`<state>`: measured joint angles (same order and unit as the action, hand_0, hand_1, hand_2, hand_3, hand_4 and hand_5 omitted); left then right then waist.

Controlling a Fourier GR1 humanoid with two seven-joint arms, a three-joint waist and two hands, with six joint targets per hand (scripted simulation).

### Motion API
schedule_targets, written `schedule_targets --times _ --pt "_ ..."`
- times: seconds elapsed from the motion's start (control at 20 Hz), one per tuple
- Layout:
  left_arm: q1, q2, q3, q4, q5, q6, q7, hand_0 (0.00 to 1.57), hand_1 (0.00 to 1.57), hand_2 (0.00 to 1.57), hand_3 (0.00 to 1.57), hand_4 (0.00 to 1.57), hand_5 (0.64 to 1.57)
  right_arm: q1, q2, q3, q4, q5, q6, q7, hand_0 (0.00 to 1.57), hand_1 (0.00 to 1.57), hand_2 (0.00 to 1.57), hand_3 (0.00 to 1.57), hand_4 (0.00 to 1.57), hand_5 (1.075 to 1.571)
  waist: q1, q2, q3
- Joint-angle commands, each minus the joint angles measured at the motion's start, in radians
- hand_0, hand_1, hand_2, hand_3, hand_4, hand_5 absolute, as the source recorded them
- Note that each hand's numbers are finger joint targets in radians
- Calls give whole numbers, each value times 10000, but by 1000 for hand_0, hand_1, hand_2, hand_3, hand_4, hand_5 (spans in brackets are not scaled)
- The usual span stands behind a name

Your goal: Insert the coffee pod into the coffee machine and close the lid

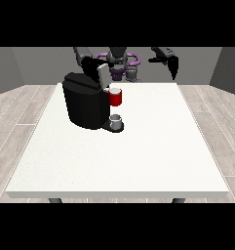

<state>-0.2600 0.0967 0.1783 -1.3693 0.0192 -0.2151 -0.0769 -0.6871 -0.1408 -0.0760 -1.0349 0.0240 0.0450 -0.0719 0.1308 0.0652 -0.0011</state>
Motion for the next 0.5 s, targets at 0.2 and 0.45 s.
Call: schedule_targets --times 0.2,0.45 --pt "525 340 245 362 403 -311 -148 0 0 0 0 0 1571 -21 535 728 -101 601 -98 422 0 0 0 0 140 1571 -127 -477 9" --pt "-324 -153 -445 -280 -77 457 614 0 0 0 0 192 1571 -1045 240 491 742 1143 -517 -119 0 0 0 0 125 1571 520 249 14"
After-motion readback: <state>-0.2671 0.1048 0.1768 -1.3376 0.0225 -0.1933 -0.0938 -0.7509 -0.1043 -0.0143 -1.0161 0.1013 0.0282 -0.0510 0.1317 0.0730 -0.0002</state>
